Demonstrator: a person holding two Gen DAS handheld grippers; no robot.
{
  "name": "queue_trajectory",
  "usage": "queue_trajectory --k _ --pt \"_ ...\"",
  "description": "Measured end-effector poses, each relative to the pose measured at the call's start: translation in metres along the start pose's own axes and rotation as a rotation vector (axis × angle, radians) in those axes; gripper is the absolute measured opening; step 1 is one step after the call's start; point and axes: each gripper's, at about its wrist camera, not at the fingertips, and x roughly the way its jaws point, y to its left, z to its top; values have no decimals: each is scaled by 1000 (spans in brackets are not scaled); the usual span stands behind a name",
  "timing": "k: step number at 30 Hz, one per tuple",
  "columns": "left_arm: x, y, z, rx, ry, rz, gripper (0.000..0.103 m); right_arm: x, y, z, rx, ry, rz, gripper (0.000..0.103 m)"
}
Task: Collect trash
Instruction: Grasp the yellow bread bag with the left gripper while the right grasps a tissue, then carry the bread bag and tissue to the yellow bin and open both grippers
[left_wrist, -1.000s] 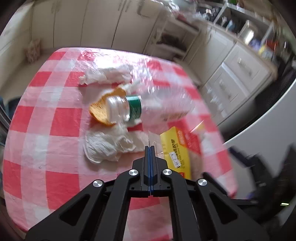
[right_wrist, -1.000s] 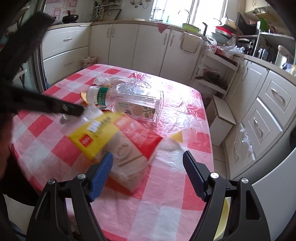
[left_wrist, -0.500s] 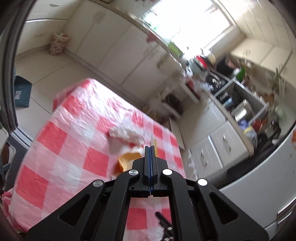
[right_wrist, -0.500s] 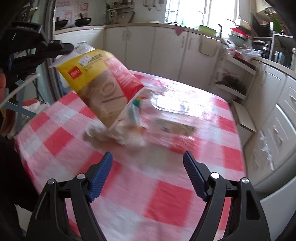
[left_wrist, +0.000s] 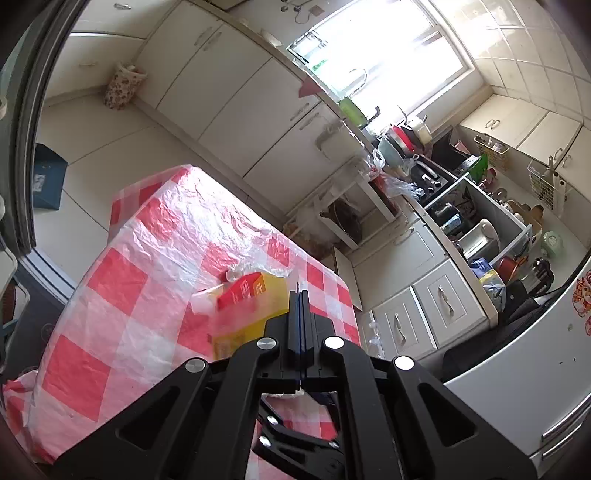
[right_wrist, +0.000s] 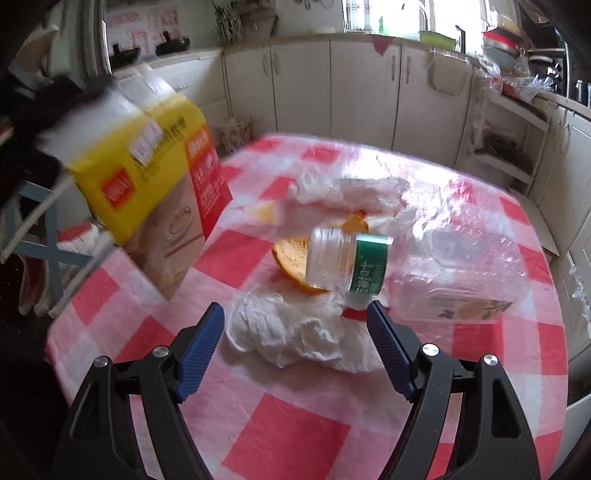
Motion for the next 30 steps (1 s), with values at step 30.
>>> queue_trajectory --k 30 --pt "46 -142 -104 318 246 -200 0 -142 -88 -71 119 -87 -134 19"
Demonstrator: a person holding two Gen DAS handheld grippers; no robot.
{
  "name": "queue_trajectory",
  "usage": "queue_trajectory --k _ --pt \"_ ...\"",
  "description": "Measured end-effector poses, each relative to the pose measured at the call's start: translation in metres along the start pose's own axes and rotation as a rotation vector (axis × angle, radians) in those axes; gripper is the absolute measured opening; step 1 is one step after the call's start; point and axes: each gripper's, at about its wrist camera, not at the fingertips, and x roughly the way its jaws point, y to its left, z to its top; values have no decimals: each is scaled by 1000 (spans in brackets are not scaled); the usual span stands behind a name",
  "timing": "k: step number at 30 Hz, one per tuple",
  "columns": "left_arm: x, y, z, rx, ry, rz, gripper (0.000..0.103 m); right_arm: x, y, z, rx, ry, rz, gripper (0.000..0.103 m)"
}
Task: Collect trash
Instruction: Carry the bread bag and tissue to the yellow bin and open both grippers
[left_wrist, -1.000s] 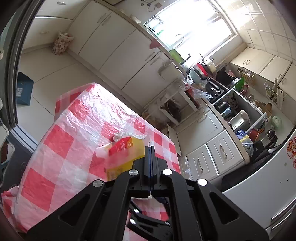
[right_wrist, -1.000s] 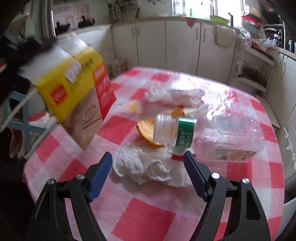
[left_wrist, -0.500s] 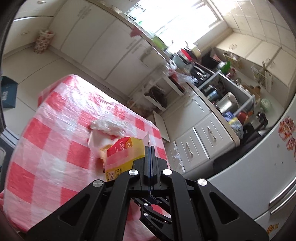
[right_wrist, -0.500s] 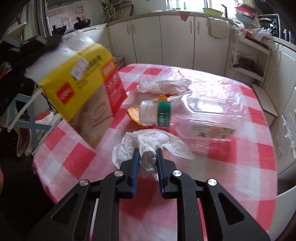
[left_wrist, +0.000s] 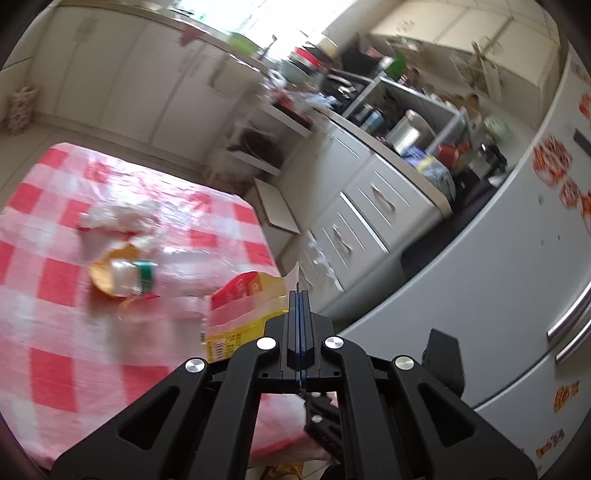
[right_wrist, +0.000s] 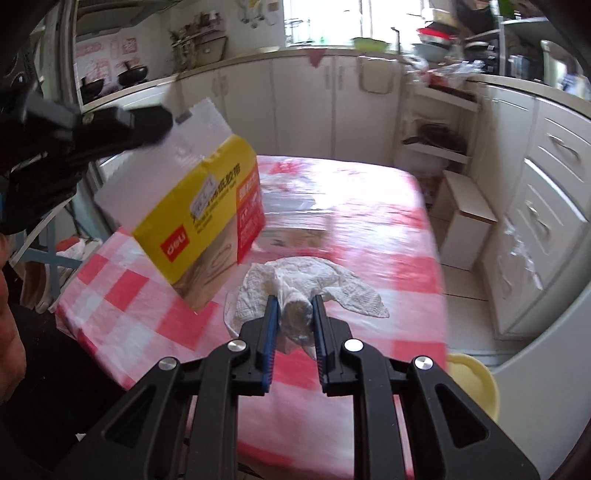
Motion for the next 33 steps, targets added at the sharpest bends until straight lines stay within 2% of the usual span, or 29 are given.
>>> queue_trajectory --k 9,16,19,25,33 --pt "49 -60 -30 67 88 -93 0 -44 -74 -32 128 -32 -136 19" --pt "87 -104 -40 87 118 -172 0 -66 -111 -46 204 -56 -209 19" --pt "105 -121 -46 105 137 -181 0 -68 -121 -55 211 -53 -243 19" --pt "143 -138 -56 110 183 -172 0 -60 -144 -65 271 -30 -254 19" --pt "184 -141 -67 92 230 -151 0 -51 -164 -76 333 -9 -258 19"
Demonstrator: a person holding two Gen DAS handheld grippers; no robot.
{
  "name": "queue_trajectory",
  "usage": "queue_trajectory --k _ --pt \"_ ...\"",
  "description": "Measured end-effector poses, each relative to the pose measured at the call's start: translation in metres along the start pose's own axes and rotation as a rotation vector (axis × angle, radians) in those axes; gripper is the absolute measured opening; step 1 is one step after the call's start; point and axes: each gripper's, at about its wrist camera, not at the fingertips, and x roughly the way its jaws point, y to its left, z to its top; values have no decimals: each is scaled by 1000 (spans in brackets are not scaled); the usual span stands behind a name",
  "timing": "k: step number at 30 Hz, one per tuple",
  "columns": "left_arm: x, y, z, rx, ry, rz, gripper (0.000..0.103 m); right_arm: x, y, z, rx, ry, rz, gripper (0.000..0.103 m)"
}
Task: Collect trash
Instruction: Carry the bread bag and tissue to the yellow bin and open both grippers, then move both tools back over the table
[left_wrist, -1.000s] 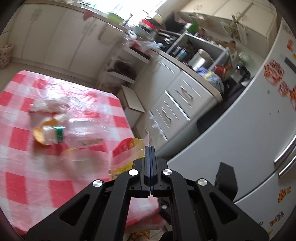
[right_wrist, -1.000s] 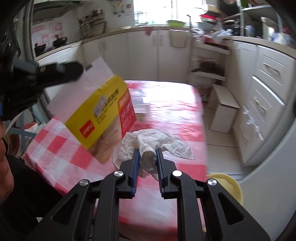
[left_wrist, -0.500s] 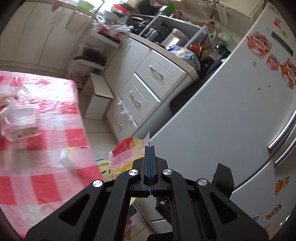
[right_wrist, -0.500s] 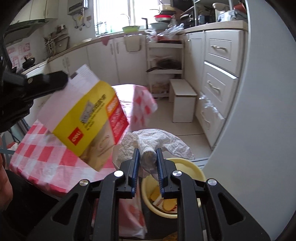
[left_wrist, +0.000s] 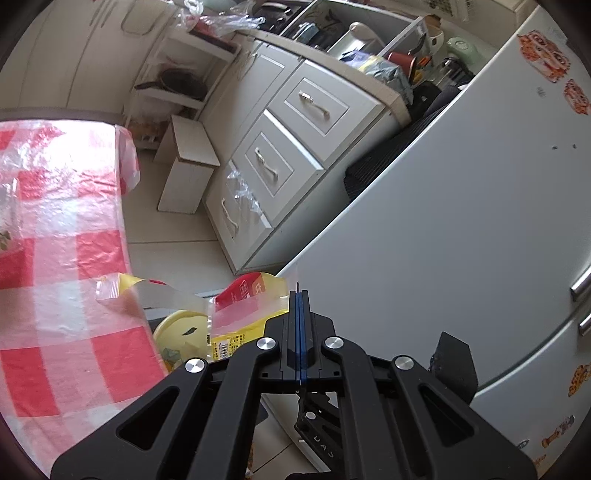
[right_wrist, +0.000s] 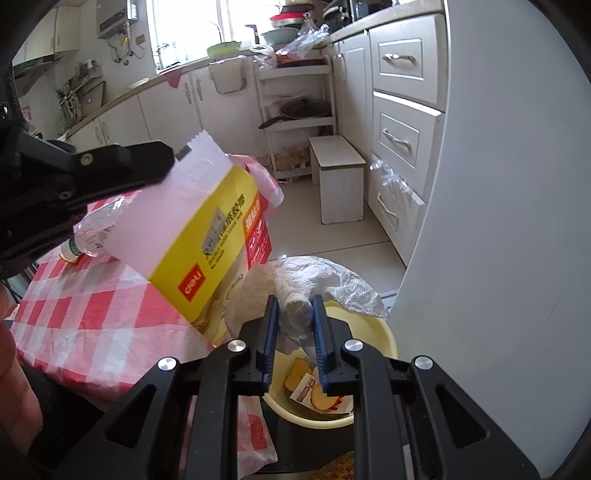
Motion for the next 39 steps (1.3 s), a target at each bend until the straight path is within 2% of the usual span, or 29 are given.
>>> queue_trajectory --k 7,8,9,10,15,21,28,34,39 --pt "35 18 1 -63 33 32 0 15 -9 0 33 24 -7 20" --pt "41 19 2 -70 39 42 0 18 -10 0 32 30 -12 22" --pt "47 23 1 -81 48 56 0 19 -9 -1 31 38 -21 32" --pt "51 24 0 -89 55 63 0 22 -9 -1 30 50 -29 35" --pt "61 34 -4 -124 83 86 4 24 -15 -1 39 53 -47 37" --pt "49 41 0 -148 65 94 12 20 -15 -1 37 40 -53 42" --pt "25 58 7 -193 19 106 16 13 -13 -1 38 23 -40 44" --pt "10 60 9 -184 4 126 19 8 -1 1 11 10 -30 47" --pt "-8 63 11 -162 -18 166 32 3 14 7 -23 -9 -15 51"
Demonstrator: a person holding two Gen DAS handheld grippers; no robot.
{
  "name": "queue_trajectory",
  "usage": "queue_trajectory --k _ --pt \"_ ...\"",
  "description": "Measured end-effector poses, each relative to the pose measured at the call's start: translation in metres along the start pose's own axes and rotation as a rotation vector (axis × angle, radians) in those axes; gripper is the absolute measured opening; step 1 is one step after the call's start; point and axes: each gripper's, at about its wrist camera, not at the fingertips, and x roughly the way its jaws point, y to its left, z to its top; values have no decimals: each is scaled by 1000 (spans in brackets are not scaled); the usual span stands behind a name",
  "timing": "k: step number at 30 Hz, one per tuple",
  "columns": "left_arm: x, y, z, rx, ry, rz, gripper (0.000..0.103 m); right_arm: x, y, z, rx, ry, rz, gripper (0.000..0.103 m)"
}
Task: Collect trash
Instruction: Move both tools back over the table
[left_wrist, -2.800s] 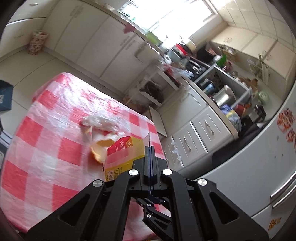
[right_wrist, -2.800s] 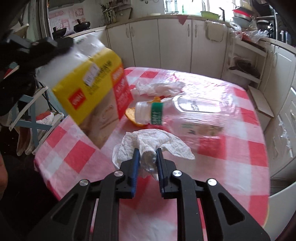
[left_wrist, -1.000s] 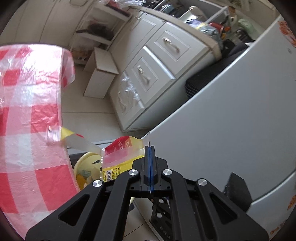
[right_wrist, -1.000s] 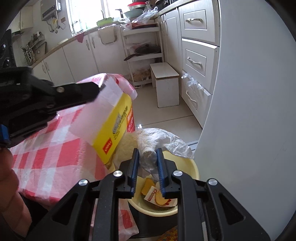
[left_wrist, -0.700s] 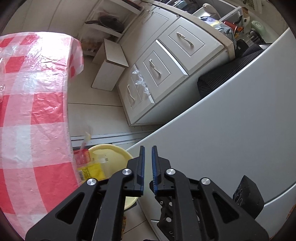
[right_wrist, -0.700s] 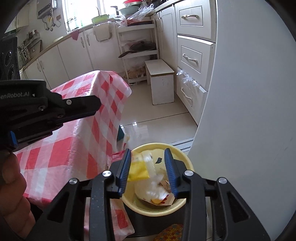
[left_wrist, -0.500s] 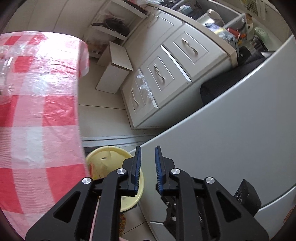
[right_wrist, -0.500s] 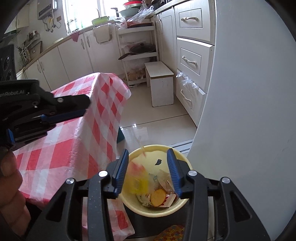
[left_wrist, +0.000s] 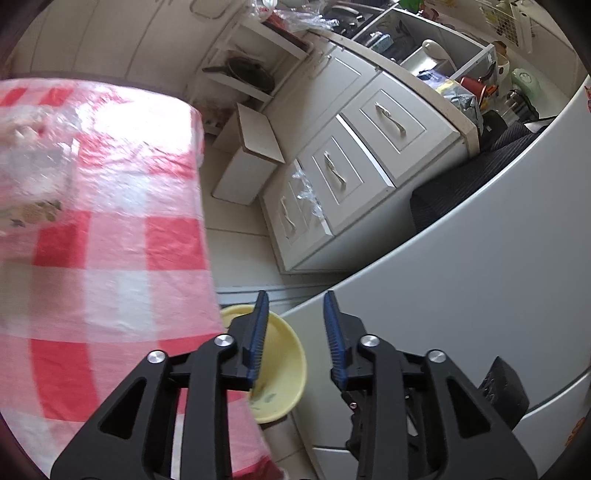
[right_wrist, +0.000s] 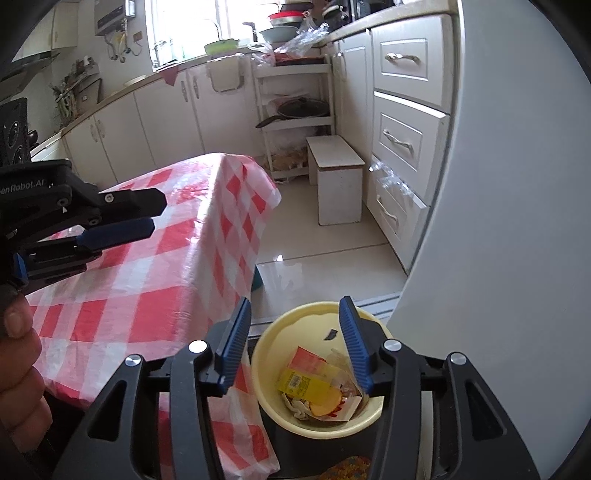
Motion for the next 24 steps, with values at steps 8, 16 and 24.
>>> queue_trajectory --k 8,16,24 --pt "-74 41 22 7 -129 125 52 -4 49 12 -97 -27 69 58" --pt "-149 140 50 -113 -217 317 62 -2 111 12 -226 -33 150 63" --pt "-145 199 84 -204 -197 364 63 8 154 9 -299 -10 194 64"
